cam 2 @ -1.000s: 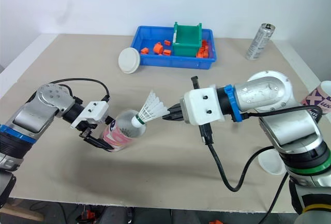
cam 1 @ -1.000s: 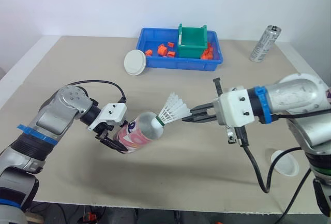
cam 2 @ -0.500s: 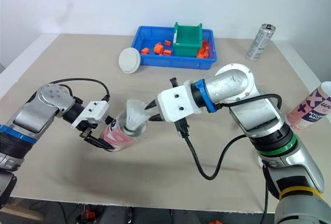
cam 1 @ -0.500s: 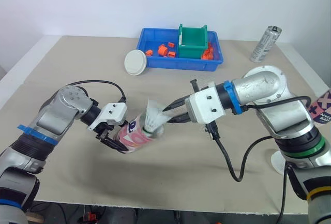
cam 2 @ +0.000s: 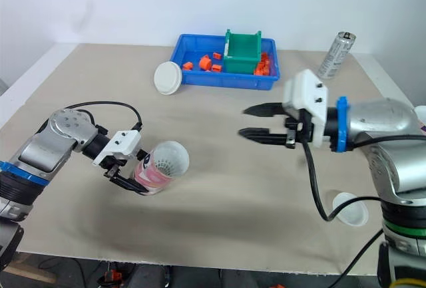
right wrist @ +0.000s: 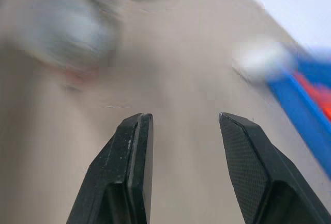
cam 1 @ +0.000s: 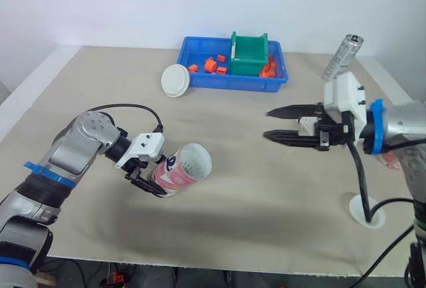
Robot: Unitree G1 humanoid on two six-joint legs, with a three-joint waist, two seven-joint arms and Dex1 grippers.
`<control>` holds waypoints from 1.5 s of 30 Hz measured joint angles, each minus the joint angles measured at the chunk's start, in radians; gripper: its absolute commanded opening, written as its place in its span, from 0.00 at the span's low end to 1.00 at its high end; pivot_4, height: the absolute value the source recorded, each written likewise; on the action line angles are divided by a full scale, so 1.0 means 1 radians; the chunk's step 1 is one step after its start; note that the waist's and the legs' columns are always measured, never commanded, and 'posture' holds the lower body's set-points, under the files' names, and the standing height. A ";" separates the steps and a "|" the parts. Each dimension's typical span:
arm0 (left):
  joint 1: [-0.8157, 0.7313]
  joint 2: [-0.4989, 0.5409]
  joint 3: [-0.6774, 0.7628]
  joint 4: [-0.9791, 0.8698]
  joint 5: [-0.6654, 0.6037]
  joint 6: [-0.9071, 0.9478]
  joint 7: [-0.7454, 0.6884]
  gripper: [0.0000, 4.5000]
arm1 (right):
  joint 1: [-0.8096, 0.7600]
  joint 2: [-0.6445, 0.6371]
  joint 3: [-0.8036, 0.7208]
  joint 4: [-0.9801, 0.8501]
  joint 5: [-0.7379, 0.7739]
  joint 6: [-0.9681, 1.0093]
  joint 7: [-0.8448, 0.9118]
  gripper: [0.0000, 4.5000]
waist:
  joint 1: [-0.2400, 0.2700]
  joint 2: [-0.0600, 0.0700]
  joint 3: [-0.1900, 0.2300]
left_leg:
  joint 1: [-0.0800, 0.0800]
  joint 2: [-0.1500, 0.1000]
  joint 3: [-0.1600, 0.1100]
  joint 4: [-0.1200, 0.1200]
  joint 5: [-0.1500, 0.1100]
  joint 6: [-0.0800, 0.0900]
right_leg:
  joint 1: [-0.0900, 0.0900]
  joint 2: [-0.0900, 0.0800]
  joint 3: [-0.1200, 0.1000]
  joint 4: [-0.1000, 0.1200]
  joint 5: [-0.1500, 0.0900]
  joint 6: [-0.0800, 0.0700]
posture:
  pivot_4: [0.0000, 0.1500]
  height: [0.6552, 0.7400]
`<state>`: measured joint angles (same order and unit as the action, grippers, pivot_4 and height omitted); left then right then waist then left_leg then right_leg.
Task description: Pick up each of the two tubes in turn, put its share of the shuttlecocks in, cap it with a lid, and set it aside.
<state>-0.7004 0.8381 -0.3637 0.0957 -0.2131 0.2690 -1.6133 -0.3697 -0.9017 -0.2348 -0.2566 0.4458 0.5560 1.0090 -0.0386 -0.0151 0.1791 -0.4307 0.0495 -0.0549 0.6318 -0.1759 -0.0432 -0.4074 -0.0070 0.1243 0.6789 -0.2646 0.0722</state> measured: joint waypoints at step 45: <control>0.034 0.008 0.031 -0.048 0.010 0.046 0.006 0.72 | -0.338 0.229 0.117 1.098 -0.330 -0.500 -0.233 0.22 | -0.019 0.002 0.001 | 0.002 -0.001 0.000 -0.001 0.000 0.001 | 0.001 0.000 0.002 0.001 0.000 0.001 | 1.00 0.89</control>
<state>-0.6664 0.8464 -0.3323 0.0473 -0.2030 0.3146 -1.6070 -0.7080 -0.6727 -0.1174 0.8409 0.1156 0.0558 0.7756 -0.0576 -0.0128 0.1801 -0.4284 0.0483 -0.0549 0.6307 -0.1760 -0.0424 -0.4060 -0.0068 0.1260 0.6804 -0.2650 0.0734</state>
